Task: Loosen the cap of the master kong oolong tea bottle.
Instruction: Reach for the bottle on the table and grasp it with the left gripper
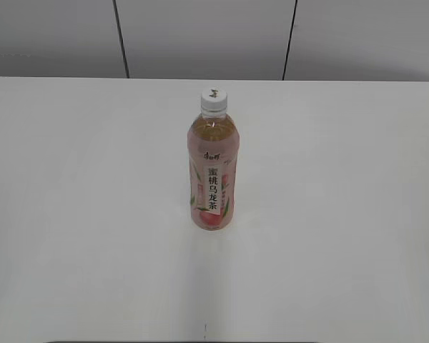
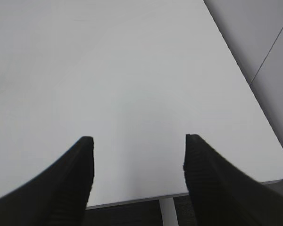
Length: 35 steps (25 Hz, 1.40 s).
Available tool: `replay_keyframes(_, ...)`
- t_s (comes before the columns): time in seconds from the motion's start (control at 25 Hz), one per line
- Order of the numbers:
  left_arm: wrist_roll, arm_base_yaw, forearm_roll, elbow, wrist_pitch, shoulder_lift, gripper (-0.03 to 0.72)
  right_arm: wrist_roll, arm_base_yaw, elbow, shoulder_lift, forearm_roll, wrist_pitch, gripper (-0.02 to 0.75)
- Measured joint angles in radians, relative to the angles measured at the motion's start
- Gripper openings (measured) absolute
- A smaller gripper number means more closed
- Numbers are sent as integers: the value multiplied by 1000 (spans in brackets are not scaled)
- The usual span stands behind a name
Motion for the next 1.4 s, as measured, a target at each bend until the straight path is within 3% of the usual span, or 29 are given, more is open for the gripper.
replay_keyframes(1.12,0,0,-1,0,0,0,262,0,0,0,0,0,0,460)
replay_keyframes(1.4,16,0,-60,-16,-78,27,262,0,0,0,0,0,0,460)
